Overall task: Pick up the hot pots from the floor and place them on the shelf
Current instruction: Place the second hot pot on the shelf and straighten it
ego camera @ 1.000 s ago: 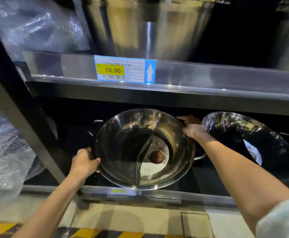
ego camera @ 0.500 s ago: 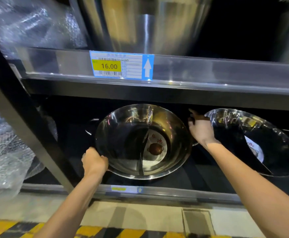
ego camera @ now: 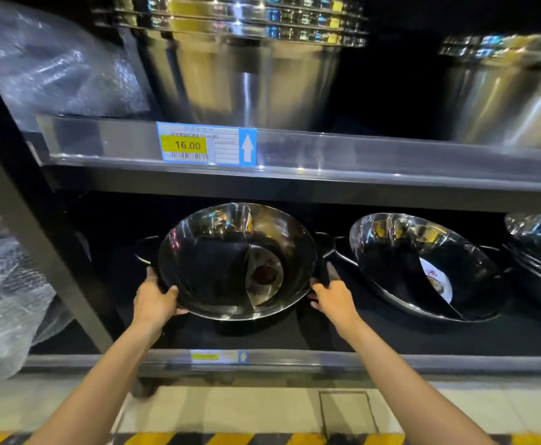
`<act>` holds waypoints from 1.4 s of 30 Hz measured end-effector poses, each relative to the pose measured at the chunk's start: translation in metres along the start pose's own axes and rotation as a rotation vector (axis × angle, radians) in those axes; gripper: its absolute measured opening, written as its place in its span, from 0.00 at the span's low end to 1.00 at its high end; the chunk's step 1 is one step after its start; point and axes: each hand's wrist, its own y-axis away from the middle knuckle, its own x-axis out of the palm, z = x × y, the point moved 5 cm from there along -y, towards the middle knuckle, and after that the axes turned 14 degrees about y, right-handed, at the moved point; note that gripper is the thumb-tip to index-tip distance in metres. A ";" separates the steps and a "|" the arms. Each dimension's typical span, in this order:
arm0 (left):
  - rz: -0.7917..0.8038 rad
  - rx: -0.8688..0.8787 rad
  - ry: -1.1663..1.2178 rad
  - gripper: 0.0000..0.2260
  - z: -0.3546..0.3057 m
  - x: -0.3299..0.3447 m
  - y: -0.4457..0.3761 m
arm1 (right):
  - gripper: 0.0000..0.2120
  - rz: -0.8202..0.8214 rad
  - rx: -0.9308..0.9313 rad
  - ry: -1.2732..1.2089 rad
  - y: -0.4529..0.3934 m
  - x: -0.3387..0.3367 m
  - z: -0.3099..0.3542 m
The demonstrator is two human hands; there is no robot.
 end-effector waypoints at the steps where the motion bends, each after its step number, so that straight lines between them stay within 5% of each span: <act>1: 0.026 0.004 -0.012 0.20 -0.001 -0.001 -0.003 | 0.28 0.019 -0.006 -0.019 -0.001 0.002 0.003; 5: 0.049 -0.009 -0.010 0.20 0.002 -0.010 -0.015 | 0.16 -0.005 0.026 0.005 0.004 0.009 0.011; 15: 0.039 -0.093 0.116 0.20 0.001 -0.017 -0.036 | 0.08 -0.032 0.062 0.018 0.011 0.025 0.025; 27: 0.071 -0.107 0.114 0.23 0.006 -0.017 -0.042 | 0.24 0.132 0.112 -0.176 0.010 0.028 0.028; 31: 0.057 -0.117 0.128 0.21 0.006 -0.017 -0.041 | 0.37 0.152 0.110 -0.193 0.008 0.027 0.032; 42: 0.071 -0.156 0.122 0.23 0.003 -0.017 -0.032 | 0.36 0.184 0.056 -0.112 0.007 0.025 0.030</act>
